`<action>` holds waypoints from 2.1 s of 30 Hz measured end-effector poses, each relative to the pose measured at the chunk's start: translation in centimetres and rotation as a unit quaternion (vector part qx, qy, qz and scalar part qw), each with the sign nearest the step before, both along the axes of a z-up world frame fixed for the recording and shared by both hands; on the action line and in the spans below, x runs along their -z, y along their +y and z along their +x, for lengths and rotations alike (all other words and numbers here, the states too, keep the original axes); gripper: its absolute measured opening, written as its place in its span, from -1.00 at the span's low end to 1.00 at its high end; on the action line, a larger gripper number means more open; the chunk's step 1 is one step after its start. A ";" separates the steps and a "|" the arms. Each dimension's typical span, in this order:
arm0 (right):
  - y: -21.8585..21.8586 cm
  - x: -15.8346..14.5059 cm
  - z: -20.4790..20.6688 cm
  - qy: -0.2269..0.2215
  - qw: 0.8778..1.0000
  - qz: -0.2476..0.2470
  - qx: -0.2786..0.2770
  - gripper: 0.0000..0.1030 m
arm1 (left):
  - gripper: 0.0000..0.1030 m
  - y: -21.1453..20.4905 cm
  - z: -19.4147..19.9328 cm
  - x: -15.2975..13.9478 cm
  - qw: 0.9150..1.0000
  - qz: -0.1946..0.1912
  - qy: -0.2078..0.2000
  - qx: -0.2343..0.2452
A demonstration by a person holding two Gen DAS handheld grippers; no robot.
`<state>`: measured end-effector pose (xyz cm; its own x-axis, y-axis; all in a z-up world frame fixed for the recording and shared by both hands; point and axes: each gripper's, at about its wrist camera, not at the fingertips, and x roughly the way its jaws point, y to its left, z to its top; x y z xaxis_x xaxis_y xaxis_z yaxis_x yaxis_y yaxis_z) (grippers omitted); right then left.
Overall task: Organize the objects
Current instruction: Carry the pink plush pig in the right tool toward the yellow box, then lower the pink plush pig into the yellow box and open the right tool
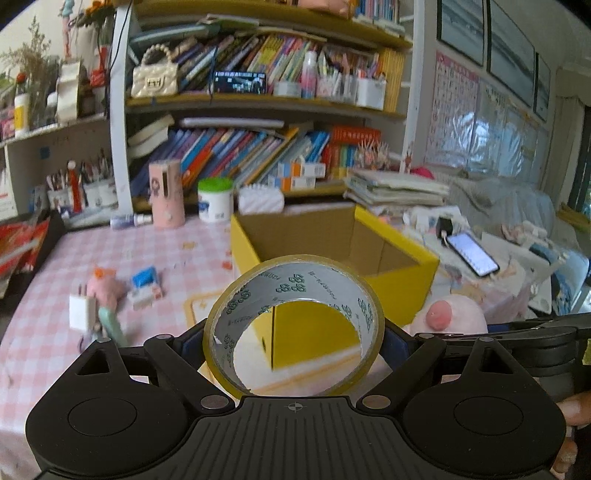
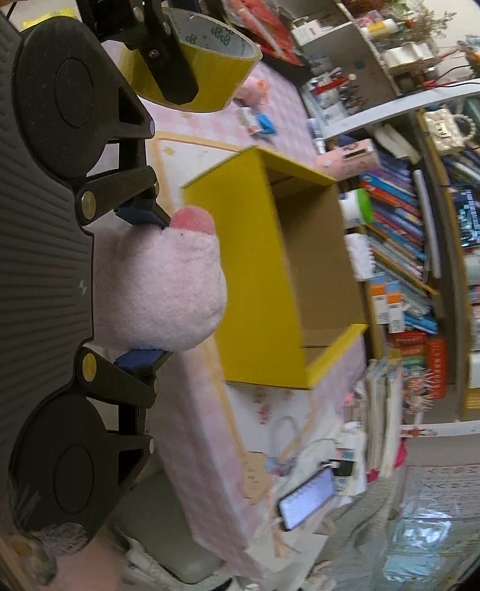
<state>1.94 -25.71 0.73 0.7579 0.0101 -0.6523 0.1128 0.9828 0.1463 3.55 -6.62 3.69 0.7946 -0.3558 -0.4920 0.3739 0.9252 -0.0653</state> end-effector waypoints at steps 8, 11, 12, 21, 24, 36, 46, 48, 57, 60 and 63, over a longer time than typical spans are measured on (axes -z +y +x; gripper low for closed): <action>-2.2 -2.8 4.1 -0.049 0.999 -0.018 -0.013 0.19 | 0.77 -2.3 3.6 -1.5 0.999 0.006 -0.032 -0.004; -3.2 -3.5 6.0 -0.062 0.998 -0.023 -0.019 0.19 | 0.77 -3.5 4.9 -1.6 0.999 0.013 -0.039 -0.007; -3.5 -3.7 6.6 -0.066 0.997 -0.024 -0.021 0.19 | 0.77 -3.8 5.2 -1.7 0.999 0.014 -0.040 -0.007; -6.4 -4.8 12.7 -0.090 0.994 -0.044 -0.051 0.19 | 0.77 -7.6 9.3 -0.7 0.998 0.047 -0.035 -0.018; -7.0 -4.5 14.5 -0.087 0.993 -0.048 -0.066 0.19 | 0.77 -8.7 10.4 0.2 0.998 0.060 -0.024 -0.021; -6.3 -1.8 20.8 -0.044 0.984 -0.078 -0.155 0.19 | 0.78 -11.5 14.1 2.8 0.994 0.103 0.019 -0.027; -4.7 1.1 26.1 0.025 0.963 -0.120 -0.239 0.19 | 0.77 -12.1 16.9 5.1 0.988 0.125 0.076 -0.041; -4.3 1.5 27.0 0.033 0.958 -0.132 -0.252 0.19 | 0.78 -12.3 17.4 5.4 0.987 0.133 0.085 -0.041; -3.7 3.4 29.6 0.075 0.940 -0.168 -0.287 0.21 | 0.77 -12.6 18.2 5.9 0.984 0.134 0.111 -0.036; -3.5 3.6 29.8 0.078 0.935 -0.179 -0.295 0.21 | 0.77 -12.9 18.3 6.0 0.983 0.138 0.111 -0.037; -3.1 3.9 29.9 0.081 0.931 -0.197 -0.298 0.22 | 0.76 -13.1 18.3 6.1 0.983 0.141 0.111 -0.037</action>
<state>31.85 -28.82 -3.20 0.5852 0.1322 -0.8000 -0.4798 0.8518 -0.2102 21.89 -19.69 -2.40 0.6743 -0.1262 -0.7276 0.3107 0.9423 0.1246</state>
